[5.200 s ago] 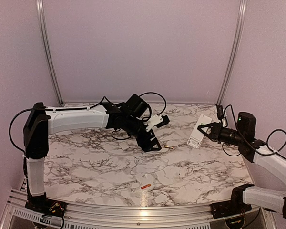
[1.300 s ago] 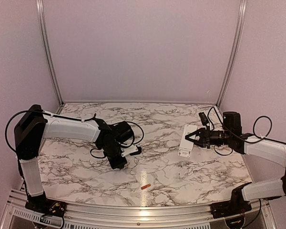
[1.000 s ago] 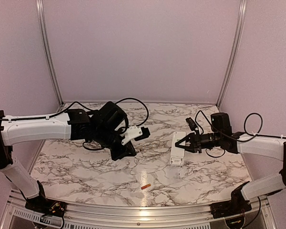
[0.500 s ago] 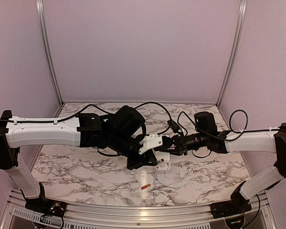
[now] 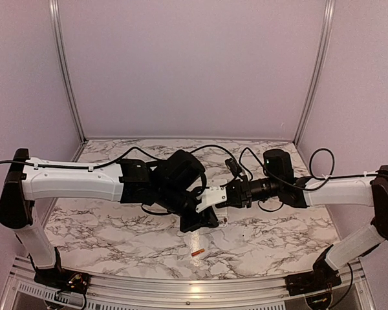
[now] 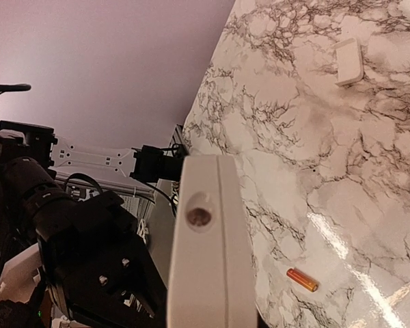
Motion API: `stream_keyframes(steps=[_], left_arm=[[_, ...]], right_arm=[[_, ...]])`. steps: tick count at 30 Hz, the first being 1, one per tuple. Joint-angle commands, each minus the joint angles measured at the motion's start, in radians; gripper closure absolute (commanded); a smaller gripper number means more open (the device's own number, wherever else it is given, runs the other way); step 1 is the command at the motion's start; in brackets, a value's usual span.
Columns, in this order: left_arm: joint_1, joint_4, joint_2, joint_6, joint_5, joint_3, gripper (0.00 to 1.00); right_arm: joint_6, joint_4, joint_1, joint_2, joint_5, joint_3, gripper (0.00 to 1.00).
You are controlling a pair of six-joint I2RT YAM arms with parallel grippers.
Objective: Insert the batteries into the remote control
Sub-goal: Place the battery in the battery compartment.
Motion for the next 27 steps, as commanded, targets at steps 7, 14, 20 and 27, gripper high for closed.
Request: stream_keyframes(steps=[7,14,20,27], left_arm=[[-0.004,0.016,0.045,0.008,-0.048,0.036,0.96],[-0.004,0.005,0.047,0.022,-0.071,0.028,0.96],[-0.002,-0.007,0.054,0.033,-0.098,0.031,0.96],[-0.001,-0.014,0.047,0.040,-0.079,0.041,0.97]], right_arm=[[0.003,0.048,0.012,0.002,-0.025,0.022,1.00],[0.006,0.066,0.013,0.001,-0.040,0.009,1.00],[-0.001,0.067,0.019,0.003,-0.051,0.008,1.00],[-0.009,0.063,0.040,0.012,-0.043,0.007,1.00]])
